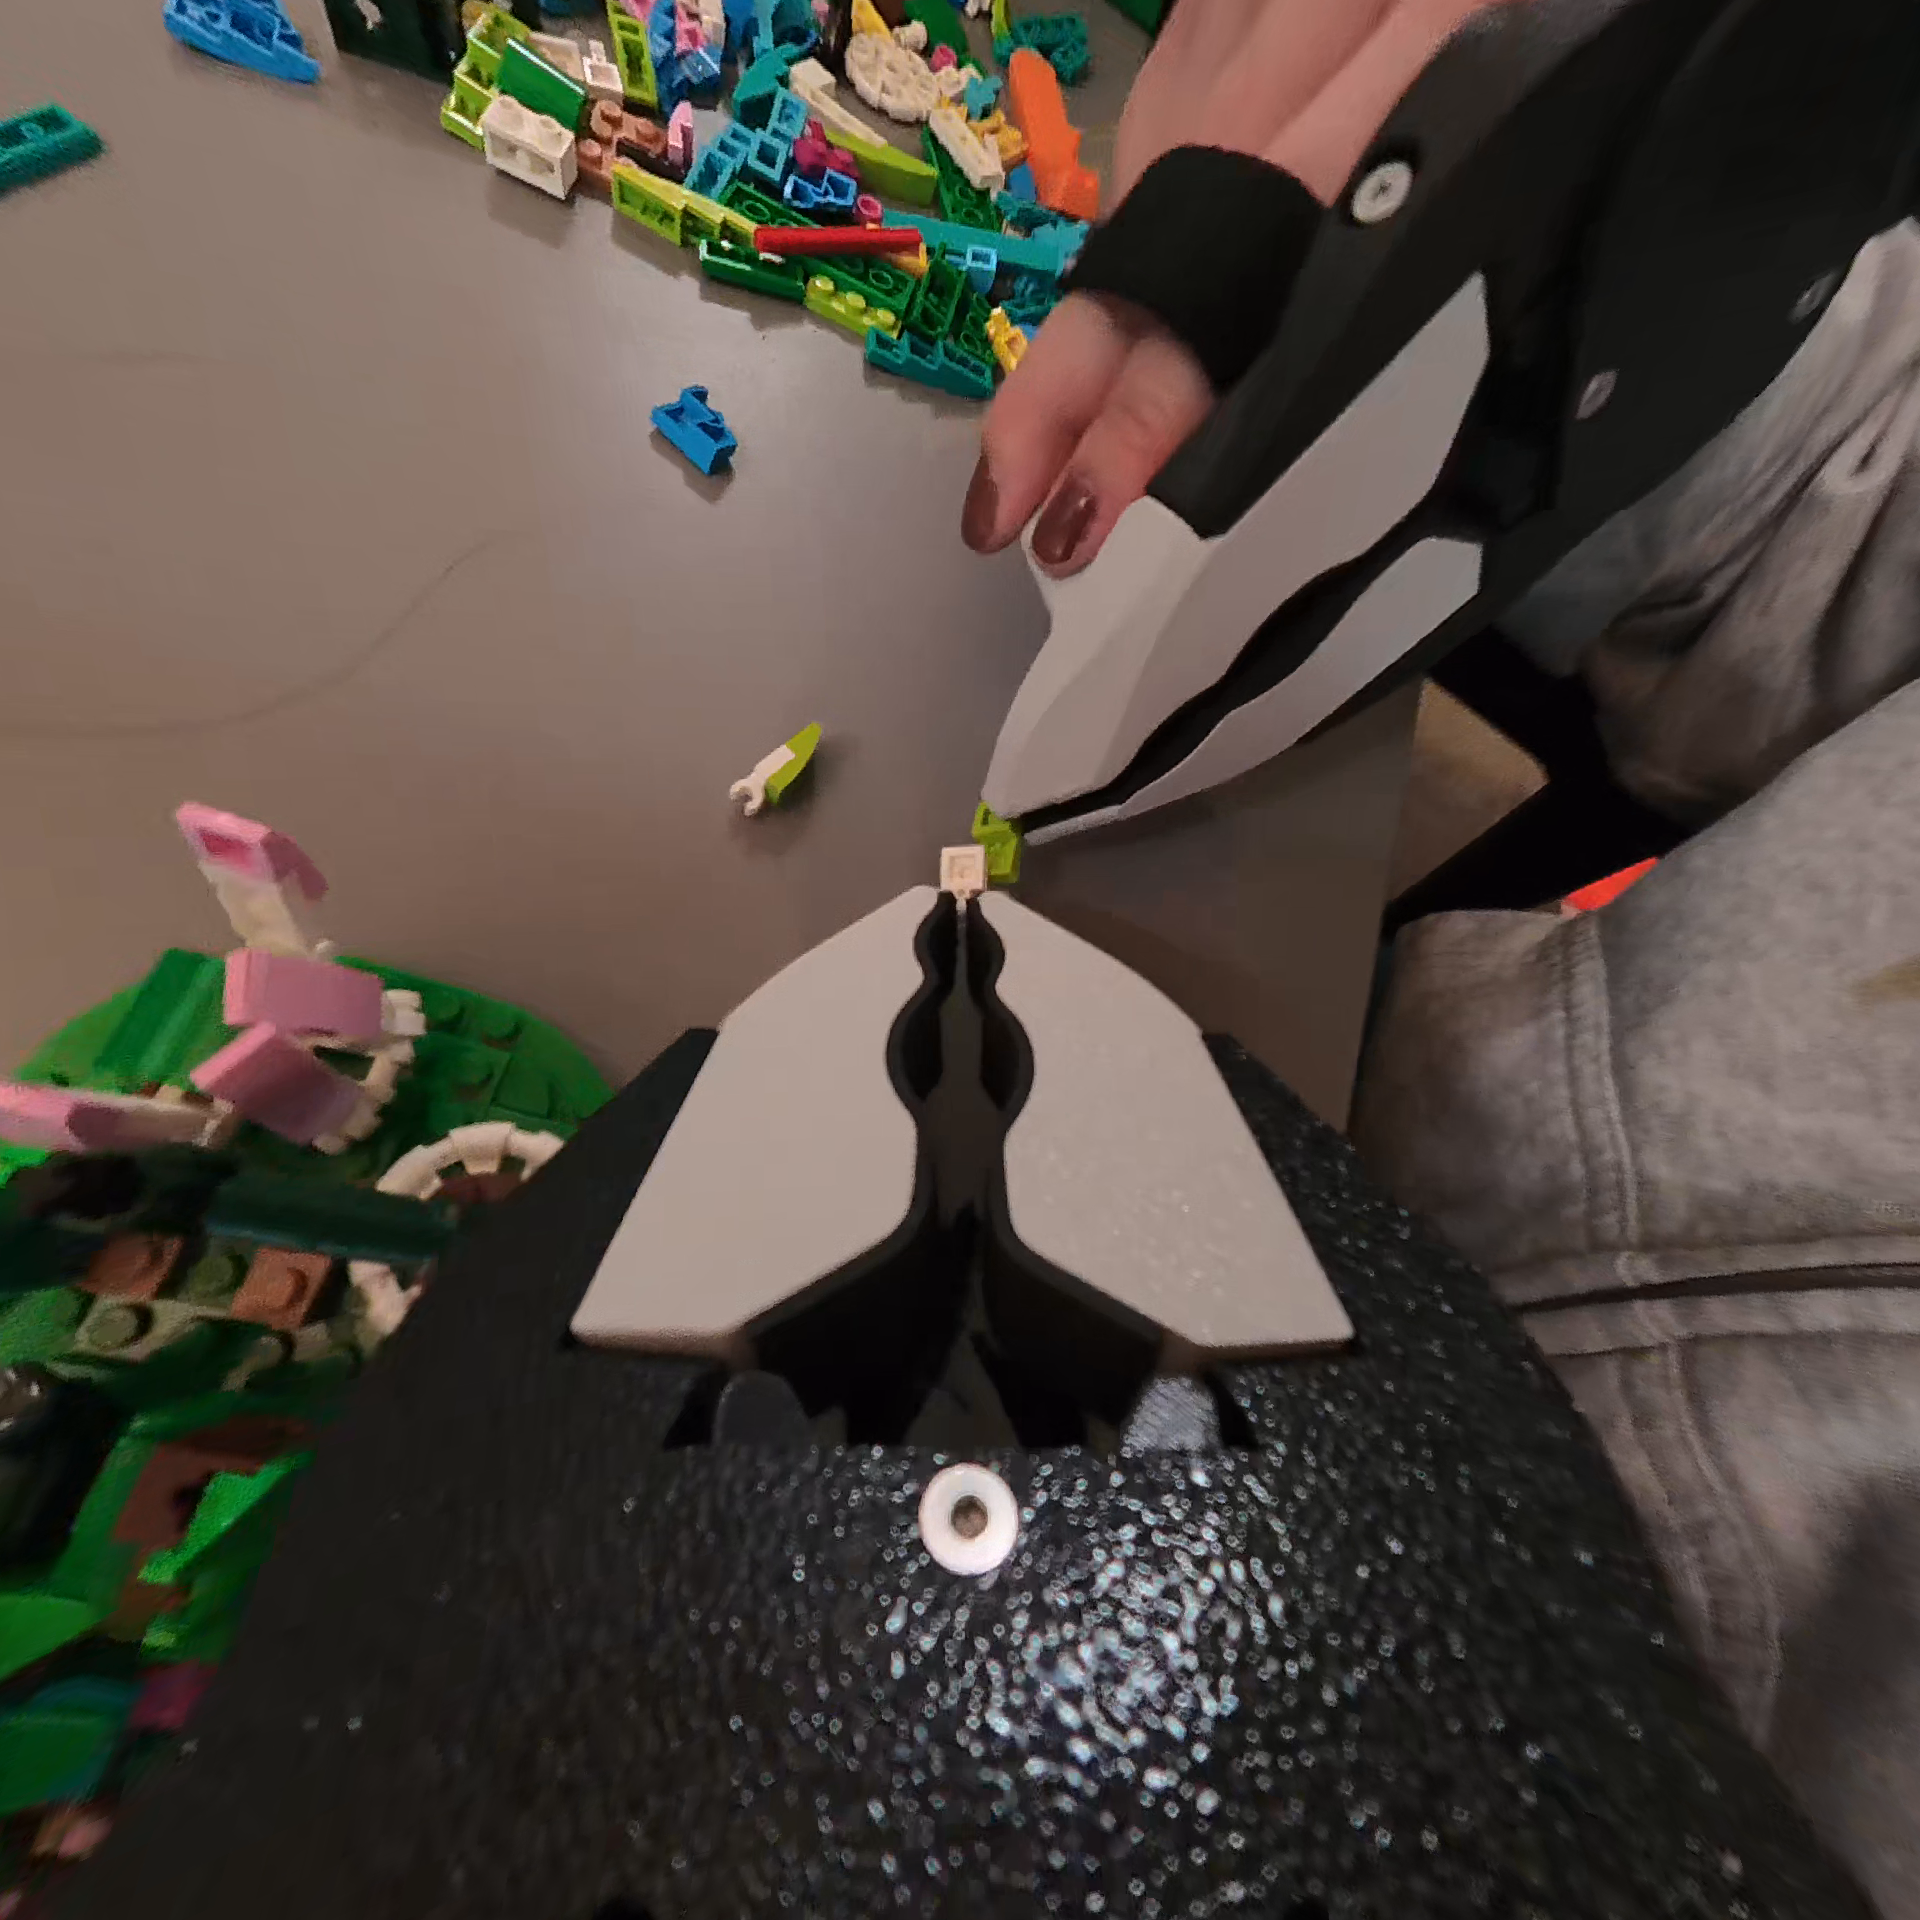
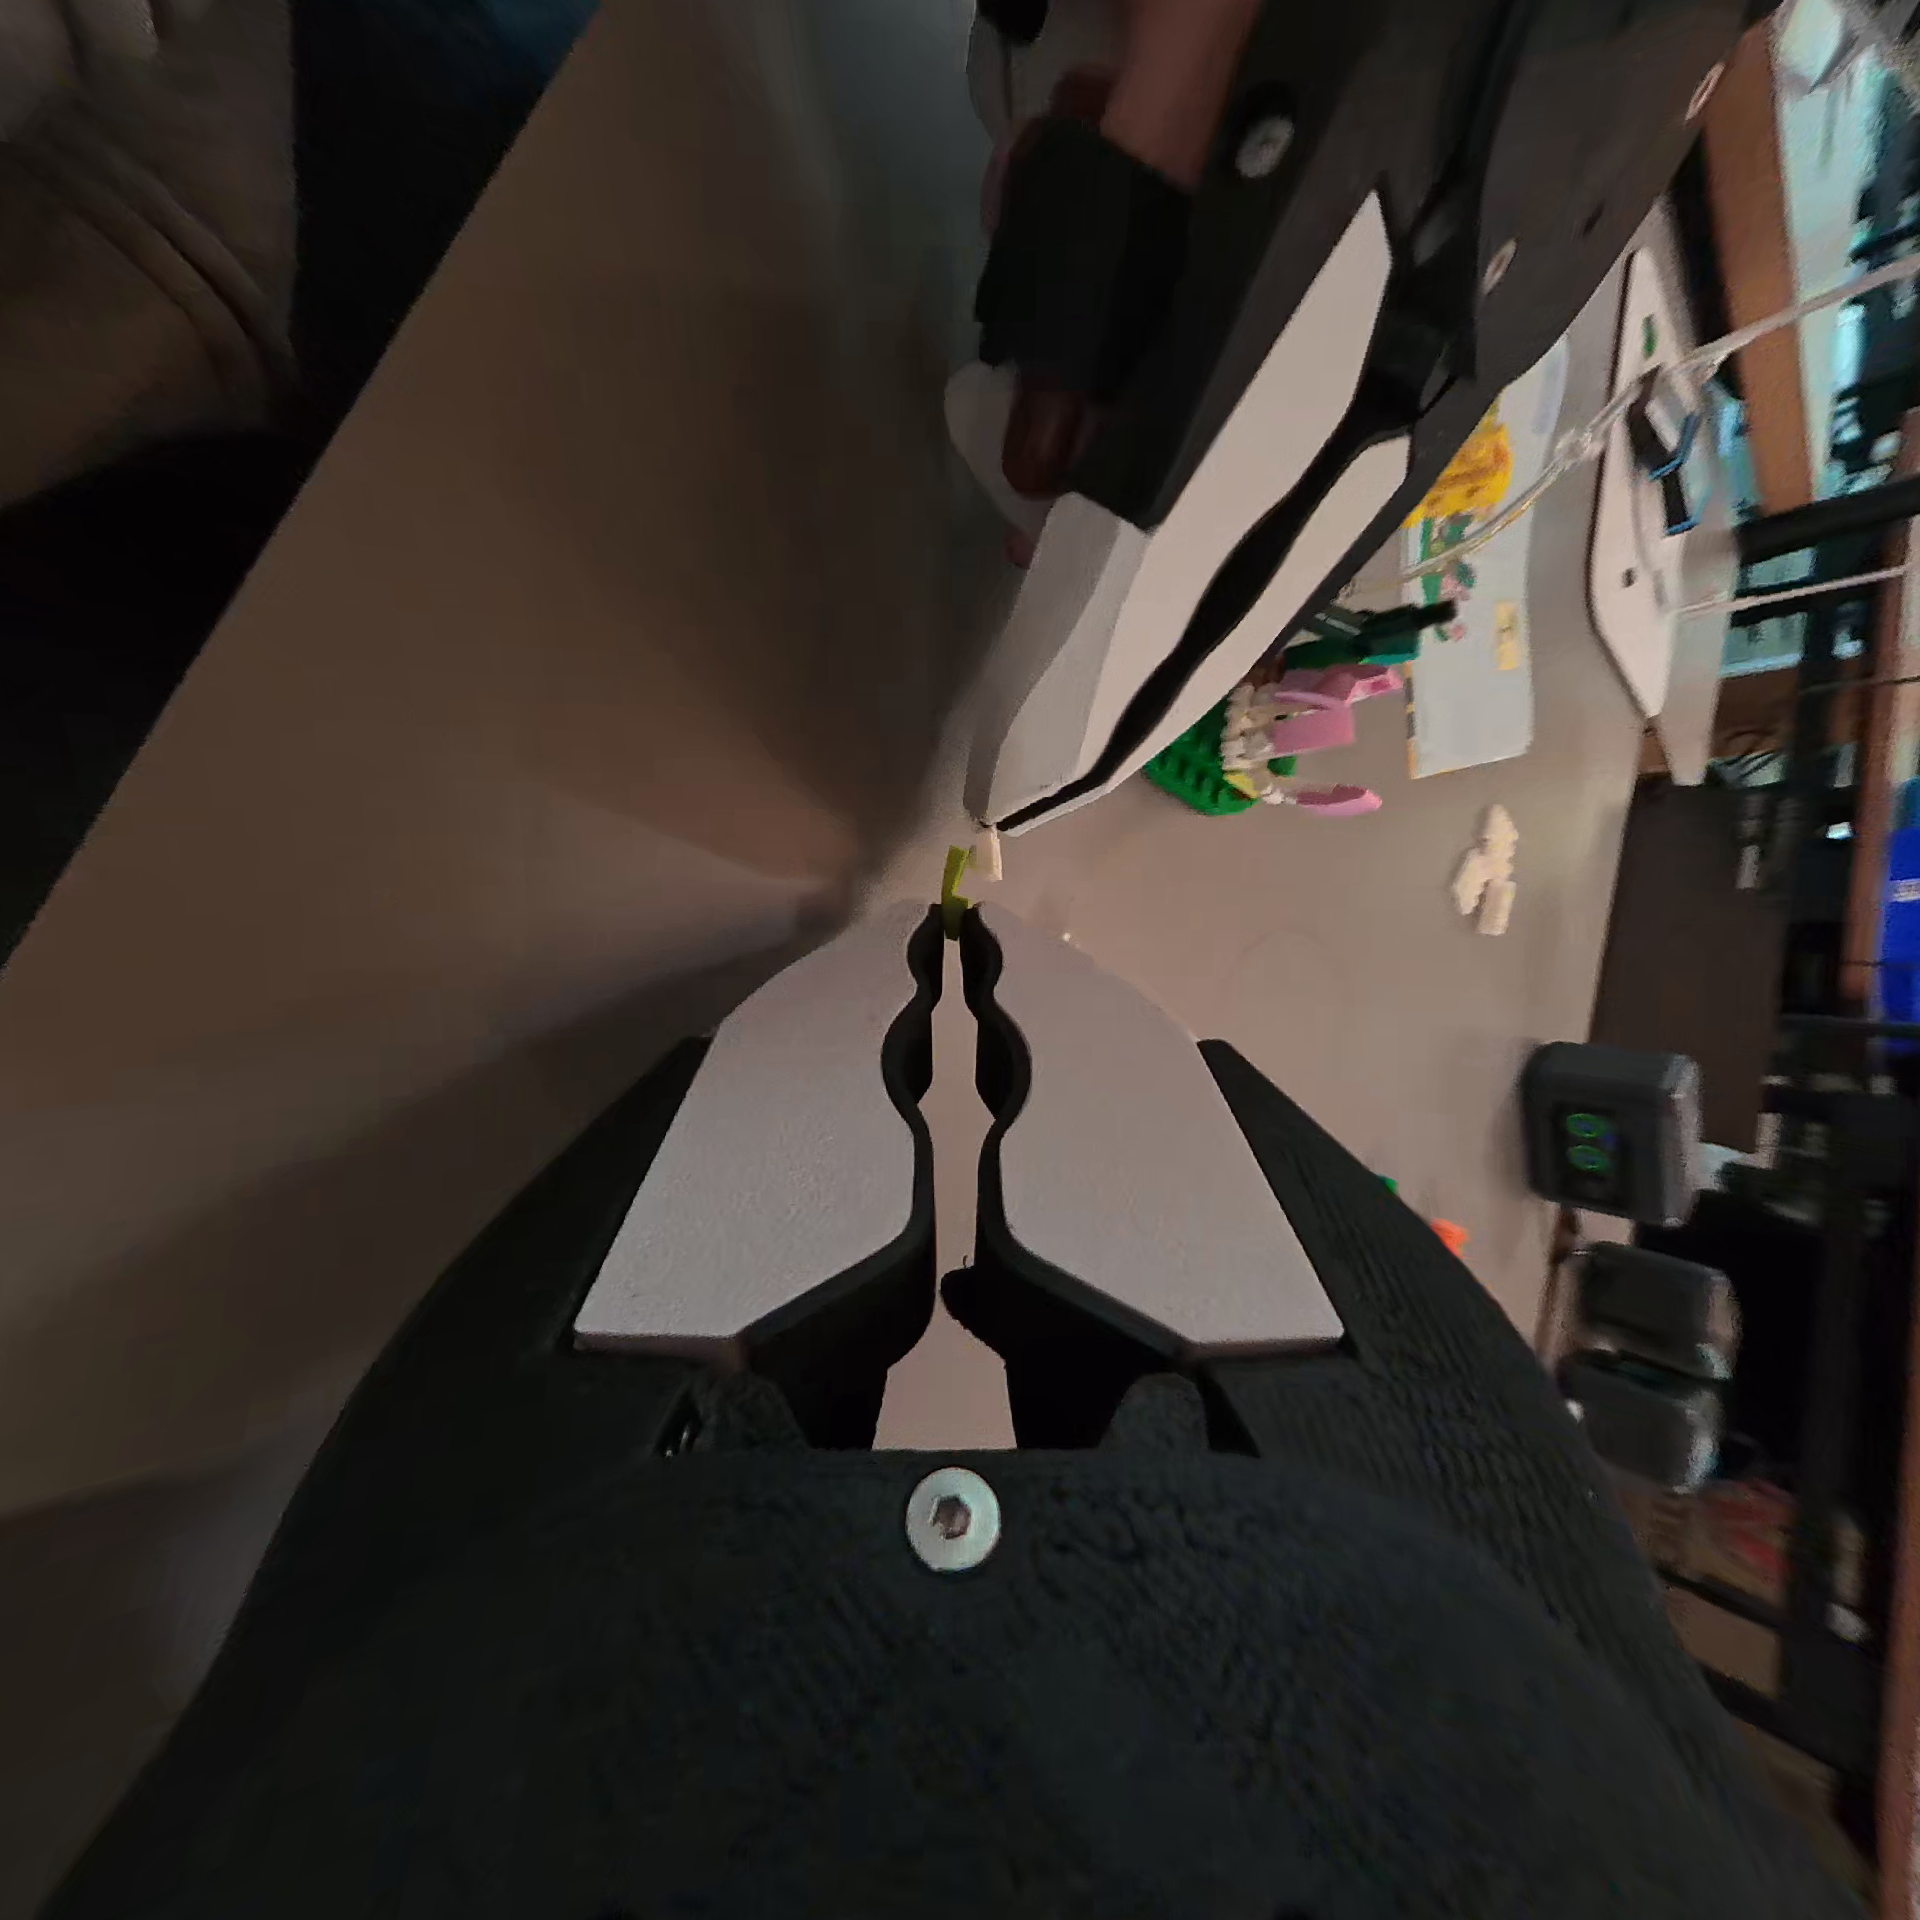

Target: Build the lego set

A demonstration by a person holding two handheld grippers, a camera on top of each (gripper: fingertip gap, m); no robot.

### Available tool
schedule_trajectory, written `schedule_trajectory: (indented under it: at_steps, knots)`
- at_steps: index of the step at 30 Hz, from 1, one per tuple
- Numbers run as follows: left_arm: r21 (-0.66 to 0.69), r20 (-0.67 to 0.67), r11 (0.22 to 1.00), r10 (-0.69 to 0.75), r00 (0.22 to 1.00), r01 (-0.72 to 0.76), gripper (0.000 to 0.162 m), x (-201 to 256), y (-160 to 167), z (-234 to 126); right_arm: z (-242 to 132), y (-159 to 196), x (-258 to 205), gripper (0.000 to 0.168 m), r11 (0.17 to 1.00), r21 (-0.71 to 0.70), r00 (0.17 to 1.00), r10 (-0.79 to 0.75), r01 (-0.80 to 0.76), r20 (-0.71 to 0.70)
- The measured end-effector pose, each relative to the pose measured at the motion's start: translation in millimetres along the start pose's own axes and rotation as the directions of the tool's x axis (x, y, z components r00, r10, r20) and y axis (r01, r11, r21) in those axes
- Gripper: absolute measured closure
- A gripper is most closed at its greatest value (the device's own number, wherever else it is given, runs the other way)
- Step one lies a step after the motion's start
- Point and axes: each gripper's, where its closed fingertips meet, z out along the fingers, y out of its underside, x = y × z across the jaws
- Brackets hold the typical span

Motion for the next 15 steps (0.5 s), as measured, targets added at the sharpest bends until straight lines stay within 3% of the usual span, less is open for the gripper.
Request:
schedule_trajectory:
  at_steps: [1,6,15]
  knots:
    - [0.019,-0.015,1.000,-0.019,1.000,0.019,0.161,2,-2,-2,0,-1,1,0.166,1.000,-0.003,0.999,-0.029,0.029,-0.020]
    - [0.034,-0.045,0.996,-0.080,0.996,0.082,0.161,4,1,-4,3,-3,3,0.167,0.981,-0.070,0.977,-0.188,0.181,-0.104]
    - [-0.016,-0.017,0.999,-0.046,0.999,0.046,0.160,4,9,-2,8,-9,-3,0.166,0.960,-0.065,0.952,-0.278,0.272,-0.128]
